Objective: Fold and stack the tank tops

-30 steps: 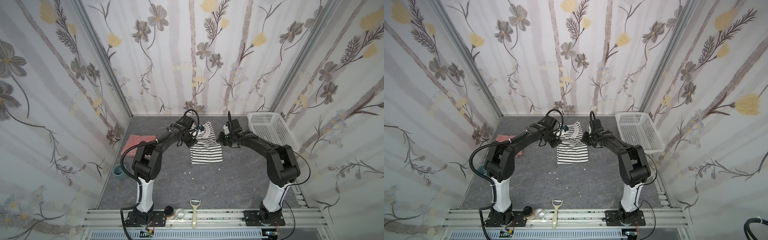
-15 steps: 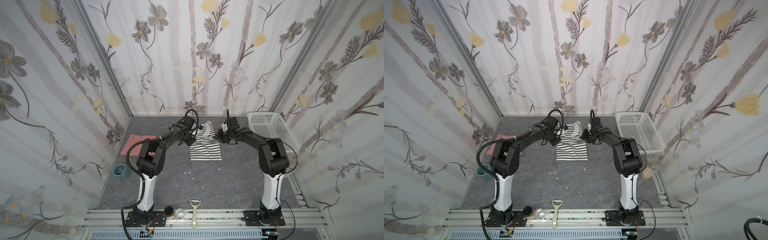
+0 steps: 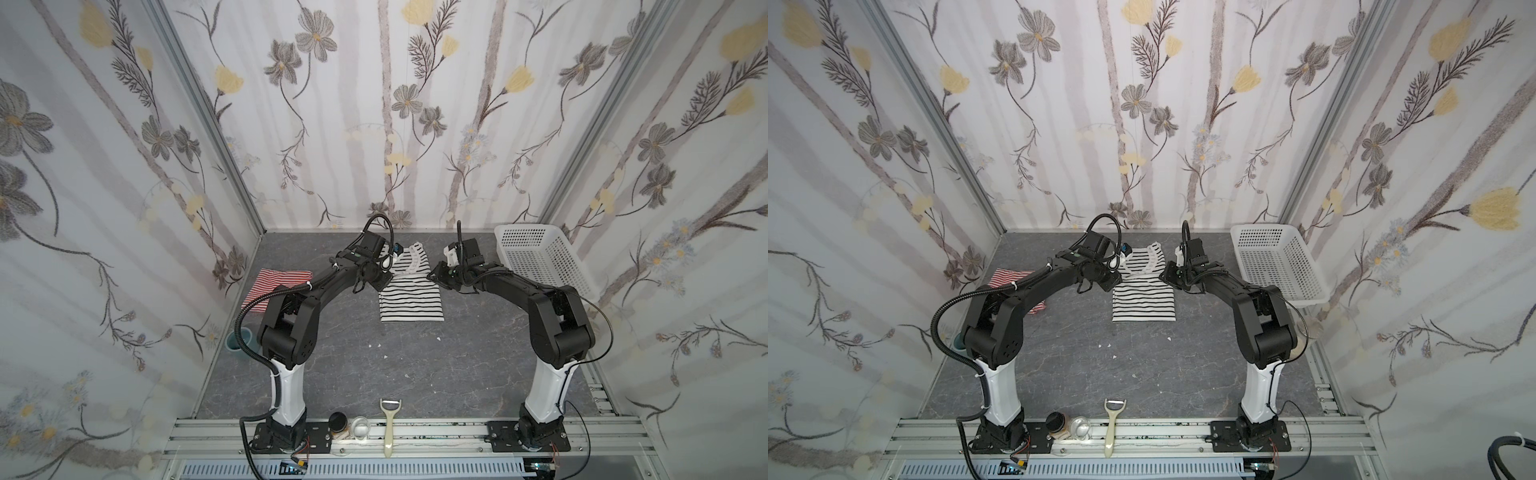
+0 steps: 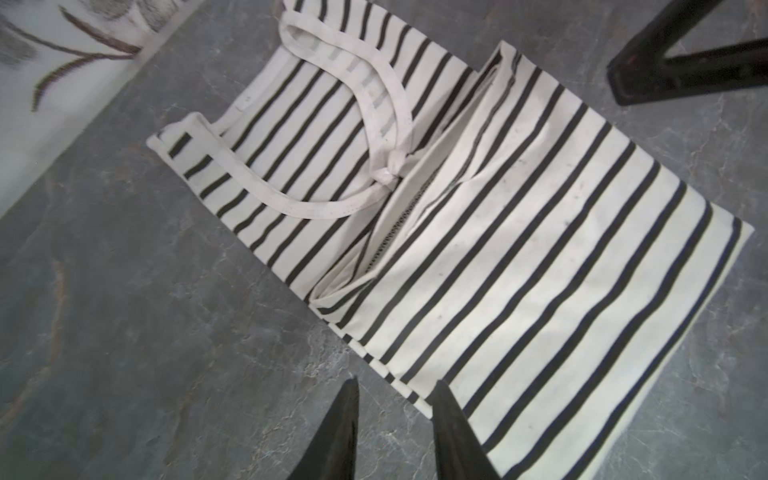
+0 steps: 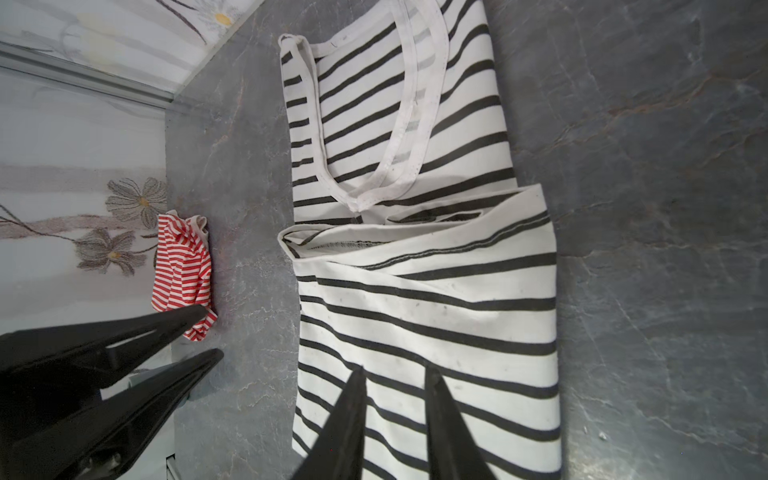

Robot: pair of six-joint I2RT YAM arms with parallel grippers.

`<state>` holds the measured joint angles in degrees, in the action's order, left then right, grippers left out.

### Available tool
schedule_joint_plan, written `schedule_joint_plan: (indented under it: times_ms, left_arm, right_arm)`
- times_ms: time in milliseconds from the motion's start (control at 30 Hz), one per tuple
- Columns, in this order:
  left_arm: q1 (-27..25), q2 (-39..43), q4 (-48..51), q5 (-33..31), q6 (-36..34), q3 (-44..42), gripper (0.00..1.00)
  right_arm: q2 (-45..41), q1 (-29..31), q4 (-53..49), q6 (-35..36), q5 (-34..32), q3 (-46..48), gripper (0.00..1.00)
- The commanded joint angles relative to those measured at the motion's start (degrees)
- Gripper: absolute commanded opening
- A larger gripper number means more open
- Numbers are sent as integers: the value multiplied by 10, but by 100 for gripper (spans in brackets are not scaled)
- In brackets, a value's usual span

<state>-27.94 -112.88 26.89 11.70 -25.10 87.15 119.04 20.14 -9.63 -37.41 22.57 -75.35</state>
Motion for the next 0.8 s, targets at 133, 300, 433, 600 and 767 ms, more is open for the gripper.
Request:
schedule_joint_plan:
  times_ms: [133, 300, 433, 600, 767]
  left_arm:
    - [-1, -59, -16, 25, -7, 18, 24]
    - [14, -94, -38, 22, 1, 39, 27]
    - [23, -112, -38, 14, 1, 45, 27]
    - [25, -107, -39, 3, 6, 24, 28]
    - [25, -96, -38, -19, 0, -11, 28]
  right_arm:
    - [66, 3, 3, 4, -3, -57, 10]
    - [117, 0, -5, 1, 0, -112, 11]
    - [161, -1, -11, -13, 9, -154, 12]
    - [196, -4, -26, -23, 2, -184, 14]
    - [202, -13, -26, -27, 3, -192, 18]
